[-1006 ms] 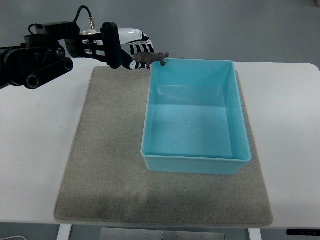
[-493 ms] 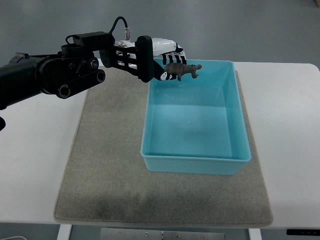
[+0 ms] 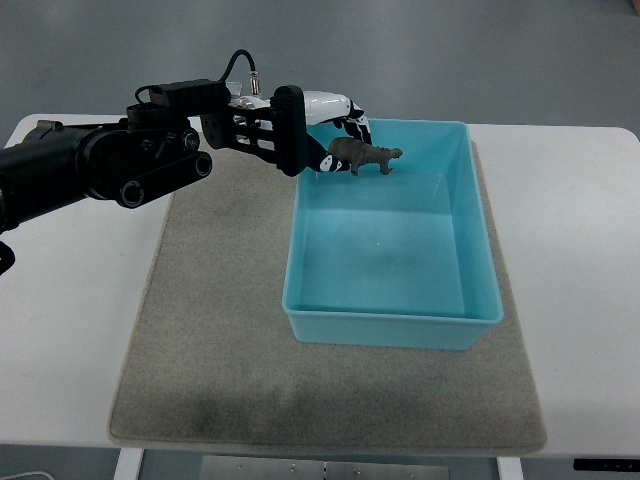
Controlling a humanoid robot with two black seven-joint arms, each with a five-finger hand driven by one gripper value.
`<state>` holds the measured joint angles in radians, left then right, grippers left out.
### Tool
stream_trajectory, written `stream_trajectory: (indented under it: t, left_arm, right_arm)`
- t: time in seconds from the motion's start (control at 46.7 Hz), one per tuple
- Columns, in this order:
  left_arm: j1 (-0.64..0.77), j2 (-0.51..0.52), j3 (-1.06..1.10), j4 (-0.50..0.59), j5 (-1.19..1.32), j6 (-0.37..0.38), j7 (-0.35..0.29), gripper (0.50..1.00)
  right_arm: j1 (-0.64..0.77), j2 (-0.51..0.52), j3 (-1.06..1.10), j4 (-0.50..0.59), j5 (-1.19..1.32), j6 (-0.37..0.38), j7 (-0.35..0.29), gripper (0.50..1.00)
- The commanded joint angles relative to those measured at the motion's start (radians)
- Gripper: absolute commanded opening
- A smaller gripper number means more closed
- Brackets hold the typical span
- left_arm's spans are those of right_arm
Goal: Place brown hippo in blue box with left hand
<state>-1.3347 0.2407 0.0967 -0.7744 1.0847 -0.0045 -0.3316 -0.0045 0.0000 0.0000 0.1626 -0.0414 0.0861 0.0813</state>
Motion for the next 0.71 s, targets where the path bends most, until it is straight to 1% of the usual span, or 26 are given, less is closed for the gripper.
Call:
stream_trajectory:
  t: [0.0, 0.278, 0.428, 0.493, 0.557, 0.6, 0.685]
  left_arm:
    - [0.002, 0.0, 0.0, 0.0, 0.0, -0.002, -0.001, 0.769]
    - [0.0, 0.0, 0.0, 0.007, -0.005, 0.001, 0.0, 0.771]
    - [0.0, 0.0, -0.002, 0.06, -0.011, 0.02, -0.001, 0.776]
    - [-0.001, 0.003, -0.003, 0.086, -0.012, 0.026, -0.001, 0.81]
    - [-0.001, 0.009, -0.003, 0.118, -0.012, 0.031, -0.003, 0.812]
    - [0.0, 0.011, -0.005, 0.145, -0.014, 0.032, -0.006, 0.825]
    - [0.002, 0.011, -0.012, 0.205, -0.017, 0.032, -0.009, 0.883]
  right_arm:
    - [0.0, 0.0, 0.0, 0.0, 0.0, 0.001, 0.0, 0.936]
    - [0.0, 0.0, 0.0, 0.0, 0.0, 0.0, 0.0, 0.936]
    - [0.0, 0.0, 0.0, 0.0, 0.0, 0.0, 0.0, 0.936]
    - [0.0, 0.0, 0.0, 0.0, 0.0, 0.0, 0.0, 0.936]
    - [0.0, 0.0, 0.0, 0.0, 0.0, 0.0, 0.0, 0.936]
    - [0.0, 0.0, 0.0, 0.0, 0.0, 0.001, 0.0, 0.936]
    - [0.0, 0.0, 0.0, 0.0, 0.0, 0.0, 0.0, 0.936]
